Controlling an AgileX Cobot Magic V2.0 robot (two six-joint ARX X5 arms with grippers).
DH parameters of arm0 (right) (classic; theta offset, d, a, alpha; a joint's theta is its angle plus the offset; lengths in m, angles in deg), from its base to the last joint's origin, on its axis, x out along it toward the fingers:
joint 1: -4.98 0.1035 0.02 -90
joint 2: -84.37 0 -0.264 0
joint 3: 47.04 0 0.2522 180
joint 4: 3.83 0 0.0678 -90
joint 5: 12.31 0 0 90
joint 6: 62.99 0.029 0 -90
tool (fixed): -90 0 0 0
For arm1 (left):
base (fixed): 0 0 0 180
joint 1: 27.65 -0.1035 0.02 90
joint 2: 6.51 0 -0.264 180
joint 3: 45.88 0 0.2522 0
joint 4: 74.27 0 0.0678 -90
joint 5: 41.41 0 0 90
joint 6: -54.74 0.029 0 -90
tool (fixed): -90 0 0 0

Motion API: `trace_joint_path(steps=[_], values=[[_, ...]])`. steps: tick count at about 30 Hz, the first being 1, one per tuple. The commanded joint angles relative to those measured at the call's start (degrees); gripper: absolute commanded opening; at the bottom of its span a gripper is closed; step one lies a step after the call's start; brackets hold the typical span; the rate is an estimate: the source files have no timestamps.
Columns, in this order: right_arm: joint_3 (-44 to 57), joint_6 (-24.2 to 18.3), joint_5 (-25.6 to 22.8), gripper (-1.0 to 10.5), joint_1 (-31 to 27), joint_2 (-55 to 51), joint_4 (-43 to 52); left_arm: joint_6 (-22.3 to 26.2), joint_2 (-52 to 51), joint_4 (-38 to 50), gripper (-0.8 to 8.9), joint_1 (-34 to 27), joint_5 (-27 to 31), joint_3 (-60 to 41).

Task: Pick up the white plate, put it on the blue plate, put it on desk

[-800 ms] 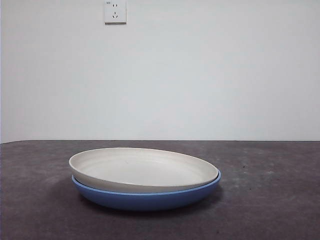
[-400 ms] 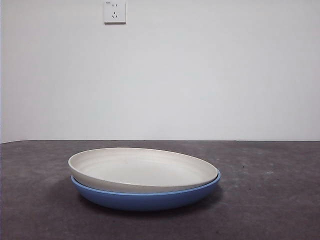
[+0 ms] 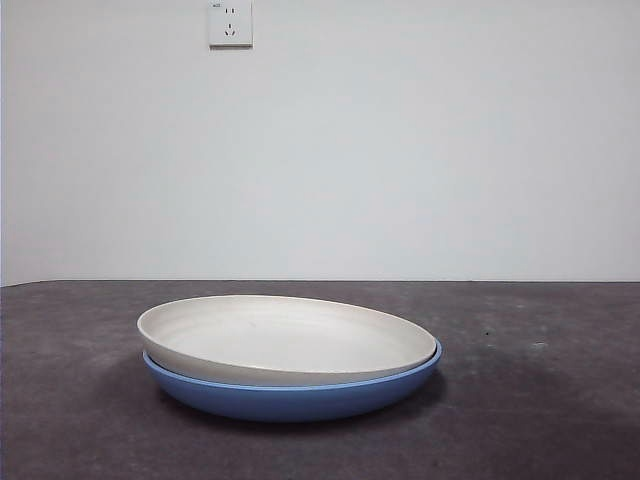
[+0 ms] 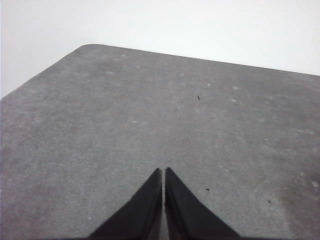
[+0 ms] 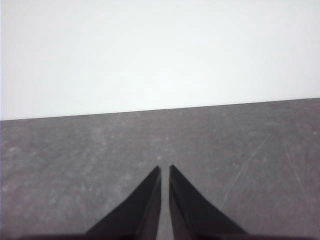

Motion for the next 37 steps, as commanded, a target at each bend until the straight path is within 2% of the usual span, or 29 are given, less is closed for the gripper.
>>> trace_joint_path(steps=[1,7,11,16,19,37], values=[[4.07,-1.4,-0.24,0.2,-0.11,-1.49,1.03,0.63,-0.07,-0.42,0.11,0.09,0.15,-1.18],[12.55,-2.91,-4.17,0.2,1.25,-5.25,1.03,0.63,-0.07,-0.42,0.11,0.09,0.15,-1.18],[16.44,-4.98,-4.48,0.2,1.64,-8.17,1.01,0.63,-0.07,-0.42,0.11,0.09,0.15,-1.18],[16.52,-9.84,-4.68,0.2,3.39,-8.87,-0.92,0.63,-0.07,-0.44,0.11,0.09,0.15,-1.18],[16.52,-11.21,-4.72,0.2,4.31,-8.87,-0.94,0.63,-0.07,-0.44,0.11,0.09,0.15,-1.18],[16.52,-11.28,-4.74,0.2,4.42,-8.87,1.03,0.63,-0.07,-0.44,0.11,0.09,0.15,-1.18]])
